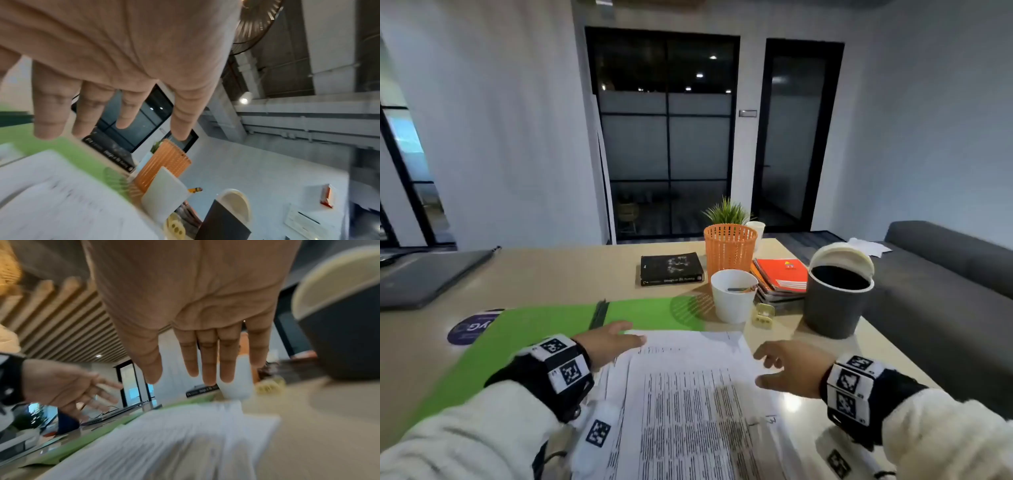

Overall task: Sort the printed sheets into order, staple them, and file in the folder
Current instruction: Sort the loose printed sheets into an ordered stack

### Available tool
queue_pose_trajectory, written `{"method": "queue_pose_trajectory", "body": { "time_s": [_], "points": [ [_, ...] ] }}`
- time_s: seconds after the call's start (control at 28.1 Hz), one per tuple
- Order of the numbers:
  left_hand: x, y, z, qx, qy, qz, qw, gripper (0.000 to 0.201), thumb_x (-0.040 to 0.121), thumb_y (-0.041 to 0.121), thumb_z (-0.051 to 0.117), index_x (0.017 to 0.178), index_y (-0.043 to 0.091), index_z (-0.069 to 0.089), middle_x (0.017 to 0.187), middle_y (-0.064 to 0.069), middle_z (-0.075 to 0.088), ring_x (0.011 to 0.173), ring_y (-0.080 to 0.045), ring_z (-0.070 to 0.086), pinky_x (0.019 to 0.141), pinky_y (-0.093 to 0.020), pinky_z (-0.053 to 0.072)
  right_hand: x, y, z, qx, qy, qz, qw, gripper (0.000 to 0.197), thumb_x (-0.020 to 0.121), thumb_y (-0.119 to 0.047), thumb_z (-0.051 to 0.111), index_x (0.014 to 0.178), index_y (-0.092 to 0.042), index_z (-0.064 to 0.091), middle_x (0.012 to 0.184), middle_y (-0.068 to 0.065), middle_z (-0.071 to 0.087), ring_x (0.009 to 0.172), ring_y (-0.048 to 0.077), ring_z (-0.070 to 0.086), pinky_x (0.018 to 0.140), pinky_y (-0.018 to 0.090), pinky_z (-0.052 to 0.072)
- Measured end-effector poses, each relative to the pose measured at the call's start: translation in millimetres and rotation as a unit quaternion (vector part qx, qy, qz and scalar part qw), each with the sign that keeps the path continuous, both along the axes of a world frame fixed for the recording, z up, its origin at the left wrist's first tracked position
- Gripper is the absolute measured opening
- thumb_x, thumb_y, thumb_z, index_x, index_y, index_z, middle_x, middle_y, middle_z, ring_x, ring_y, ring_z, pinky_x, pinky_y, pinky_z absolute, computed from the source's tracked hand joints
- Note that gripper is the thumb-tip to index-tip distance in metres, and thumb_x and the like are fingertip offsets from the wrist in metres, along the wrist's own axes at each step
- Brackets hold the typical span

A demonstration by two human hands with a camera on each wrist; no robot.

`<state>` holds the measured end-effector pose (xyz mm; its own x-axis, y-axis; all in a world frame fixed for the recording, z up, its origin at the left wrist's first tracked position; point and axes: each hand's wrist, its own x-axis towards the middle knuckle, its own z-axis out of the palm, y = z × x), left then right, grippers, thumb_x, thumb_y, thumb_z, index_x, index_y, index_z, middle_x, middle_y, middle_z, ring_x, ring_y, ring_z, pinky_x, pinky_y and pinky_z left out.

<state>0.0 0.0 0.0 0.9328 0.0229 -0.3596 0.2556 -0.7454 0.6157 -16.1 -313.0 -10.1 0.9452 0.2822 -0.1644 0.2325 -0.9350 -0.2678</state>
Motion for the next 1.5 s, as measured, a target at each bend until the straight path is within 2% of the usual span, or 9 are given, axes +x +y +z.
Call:
{"method": "queue_pose_trajectory", "body": {
  "time_s": [0.18,0.36,0.46,0.61,0.82,1.0,1.14,1.28,1.5],
  "points": [
    [-12.3,14.9,-33.5,-0.068,0.075,0.077,0.992,0.058,0.094,0.044,0.048,0.141,0.014,0.032,0.133,-0.011,0.044,0.116,-0.025,0.048,0.095,-0.037,0.043,-8.6,-12.4,-30.4,0.026,0.082,-0.052,0.995,0.048,0.083,-0.049,0.063,0.125,-0.029,0.053,0.098,-0.017,0.055,0.088,0.005,0.054,0.088,0.021,0.044],
    [-26.9,15.6,-52.2,-0.128,0.108,0.151,0.974,0.030,0.090,0.035,0.060,0.112,0.017,0.051,0.093,-0.007,0.055,0.070,-0.016,0.049,0.061,-0.026,0.043,-14.5,-17.1,-48.2,0.077,0.152,-0.081,0.982,0.044,0.082,-0.039,0.068,0.120,-0.020,0.057,0.090,-0.012,0.060,0.067,0.004,0.055,0.058,0.013,0.041],
    [-28.5,14.3,-59.6,-0.128,0.147,0.146,0.970,0.028,0.088,0.031,0.063,0.107,0.013,0.051,0.073,-0.008,0.048,0.053,-0.015,0.038,0.050,-0.023,0.032,-16.8,-18.4,-56.2,0.078,0.159,-0.110,0.978,0.042,0.081,-0.037,0.069,0.118,-0.020,0.058,0.097,-0.009,0.062,0.066,0.003,0.055,0.056,0.012,0.040],
    [-25.7,7.2,-68.8,-0.118,0.147,0.146,0.971,0.021,0.087,0.024,0.065,0.096,0.010,0.053,0.081,-0.012,0.055,0.054,-0.017,0.049,0.046,-0.025,0.042,-15.8,-22.0,-68.0,0.087,0.158,-0.137,0.974,0.046,0.078,-0.042,0.072,0.117,-0.023,0.058,0.105,-0.008,0.064,0.085,0.008,0.059,0.073,0.017,0.044],
    [-27.9,-4.0,-76.3,-0.109,0.134,0.129,0.976,0.029,0.082,0.006,0.069,0.105,0.012,0.052,0.067,-0.009,0.061,0.048,-0.015,0.048,0.041,-0.021,0.035,-16.9,-19.1,-77.6,0.119,0.159,-0.169,0.965,0.032,0.079,-0.030,0.073,0.102,-0.026,0.050,0.085,-0.010,0.058,0.069,0.003,0.055,0.054,0.012,0.039],
    [-21.8,-20.6,-64.6,0.060,0.123,0.006,0.991,0.030,0.083,0.038,0.067,0.072,0.019,0.047,0.059,0.002,0.049,0.049,-0.012,0.043,0.048,-0.021,0.032,-15.0,-16.6,-74.1,0.083,0.158,-0.142,0.974,0.016,0.081,-0.027,0.070,0.086,-0.024,0.055,0.072,-0.014,0.058,0.060,-0.002,0.053,0.052,0.009,0.036],
    [-18.2,-30.2,-64.6,0.149,0.112,-0.053,0.981,0.028,0.088,0.041,0.060,0.081,0.016,0.049,0.074,0.001,0.051,0.067,-0.014,0.048,0.059,-0.024,0.035,-19.5,-18.2,-75.4,0.115,0.165,-0.148,0.968,0.011,0.082,-0.025,0.070,0.077,-0.024,0.060,0.068,-0.012,0.060,0.059,0.001,0.053,0.056,0.011,0.039],
    [-11.8,-24.3,-58.0,0.122,0.009,-0.012,0.992,0.021,0.090,0.028,0.059,0.076,0.017,0.046,0.075,0.000,0.050,0.060,-0.009,0.045,0.049,-0.022,0.033,-27.3,-21.8,-77.7,0.182,0.173,-0.173,0.952,0.010,0.082,-0.022,0.071,0.074,-0.021,0.064,0.060,-0.013,0.060,0.056,0.001,0.054,0.056,0.010,0.041],
    [-5.4,-6.9,-44.7,0.108,0.000,0.027,0.994,0.025,0.088,0.027,0.063,0.107,0.016,0.053,0.104,-0.004,0.061,0.086,-0.020,0.057,0.067,-0.024,0.042,-28.2,-19.2,-73.5,0.165,0.190,-0.172,0.952,0.022,0.086,-0.035,0.065,0.070,-0.021,0.060,0.061,-0.010,0.057,0.054,0.003,0.050,0.053,0.012,0.039]
  ]
}}
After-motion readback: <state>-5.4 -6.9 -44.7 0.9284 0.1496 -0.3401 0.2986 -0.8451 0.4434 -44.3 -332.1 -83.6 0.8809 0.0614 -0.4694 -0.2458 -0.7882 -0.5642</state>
